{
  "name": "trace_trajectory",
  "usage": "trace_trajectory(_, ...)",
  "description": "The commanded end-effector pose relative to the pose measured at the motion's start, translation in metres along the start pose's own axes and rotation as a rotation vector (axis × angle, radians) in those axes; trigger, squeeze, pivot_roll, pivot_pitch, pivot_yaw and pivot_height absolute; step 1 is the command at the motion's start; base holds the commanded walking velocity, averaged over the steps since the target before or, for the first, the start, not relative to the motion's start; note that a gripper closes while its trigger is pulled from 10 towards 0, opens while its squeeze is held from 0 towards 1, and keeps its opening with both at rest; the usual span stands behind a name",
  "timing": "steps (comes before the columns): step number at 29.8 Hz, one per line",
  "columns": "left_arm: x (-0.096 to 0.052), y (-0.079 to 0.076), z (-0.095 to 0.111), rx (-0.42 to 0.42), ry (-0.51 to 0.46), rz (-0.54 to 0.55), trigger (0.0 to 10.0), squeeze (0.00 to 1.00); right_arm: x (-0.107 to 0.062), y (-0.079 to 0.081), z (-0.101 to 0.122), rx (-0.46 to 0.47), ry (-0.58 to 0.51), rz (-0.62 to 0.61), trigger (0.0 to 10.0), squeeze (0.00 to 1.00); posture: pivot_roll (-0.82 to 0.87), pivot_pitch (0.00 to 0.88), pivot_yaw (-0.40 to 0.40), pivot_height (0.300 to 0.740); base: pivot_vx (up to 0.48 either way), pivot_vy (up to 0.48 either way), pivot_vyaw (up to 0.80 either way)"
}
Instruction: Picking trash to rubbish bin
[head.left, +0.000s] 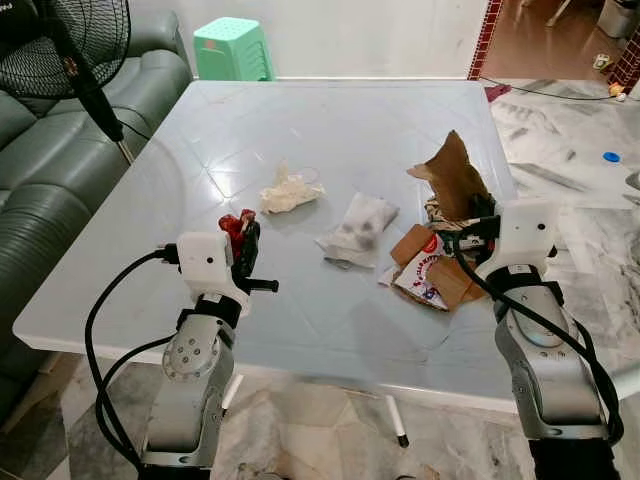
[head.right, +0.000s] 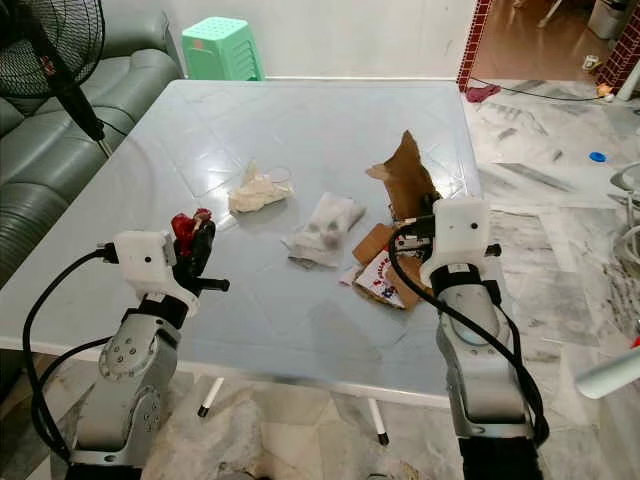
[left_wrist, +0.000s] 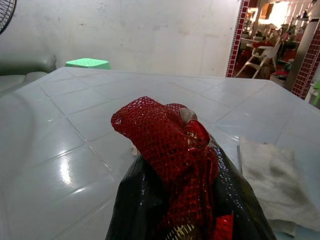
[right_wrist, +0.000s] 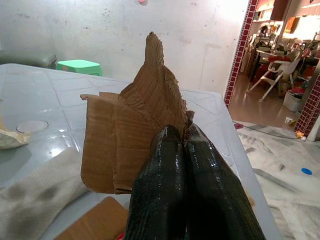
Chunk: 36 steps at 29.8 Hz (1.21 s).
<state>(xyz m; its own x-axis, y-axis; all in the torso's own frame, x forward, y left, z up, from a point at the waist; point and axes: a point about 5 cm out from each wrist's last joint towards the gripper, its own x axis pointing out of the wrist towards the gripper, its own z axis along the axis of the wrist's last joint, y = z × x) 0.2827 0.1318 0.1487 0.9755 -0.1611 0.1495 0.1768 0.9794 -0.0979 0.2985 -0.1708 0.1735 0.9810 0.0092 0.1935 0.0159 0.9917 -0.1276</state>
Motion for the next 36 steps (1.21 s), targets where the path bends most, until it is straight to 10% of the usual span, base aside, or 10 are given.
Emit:
trace_trajectory(1, 0.0024, 0.0002, 0.008, 0.011, -0.015, -0.016, 4.1, 0.0, 0.0003, 0.0008, -0.0004, 0.004, -0.005, -0.011, 0.0, 0.0, -0.05, 0.055, 0.054, 0.74, 0.0, 0.0, 0.0)
trace_trajectory(16, 0.0044, -0.0017, 0.0094, -0.009, 0.002, -0.03, 6.7, 0.0, 0.0023, -0.0009, -0.0025, 0.027, 0.006, -0.034, 0.0, 0.0, -0.05, 0.06, 0.054, 0.74, 0.0, 0.0, -0.43)
trace_trajectory(24, 0.0052, -0.0034, 0.0089, -0.025, 0.009, -0.038, 6.4, 0.0, 0.0032, -0.0028, -0.0004, 0.014, -0.003, -0.027, 0.0, 0.0, -0.06, 0.068, 0.048, 0.74, 0.0, 0.0, -0.5)
trace_trajectory(28, 0.0053, -0.0037, 0.0082, -0.031, 0.014, -0.036, 8.1, 0.0, 0.0023, -0.002, -0.0009, 0.02, 0.002, -0.023, 0.0, 0.0, -0.06, 0.071, 0.046, 0.74, 0.0, 0.0, 0.0)
trace_trajectory(36, 0.005, -0.0045, 0.0076, -0.042, 0.018, -0.037, 7.1, 0.0, 0.0021, -0.003, -0.0015, 0.021, 0.008, -0.022, 0.0, 0.0, -0.07, 0.075, 0.045, 0.74, -0.185, 0.0, 0.0)
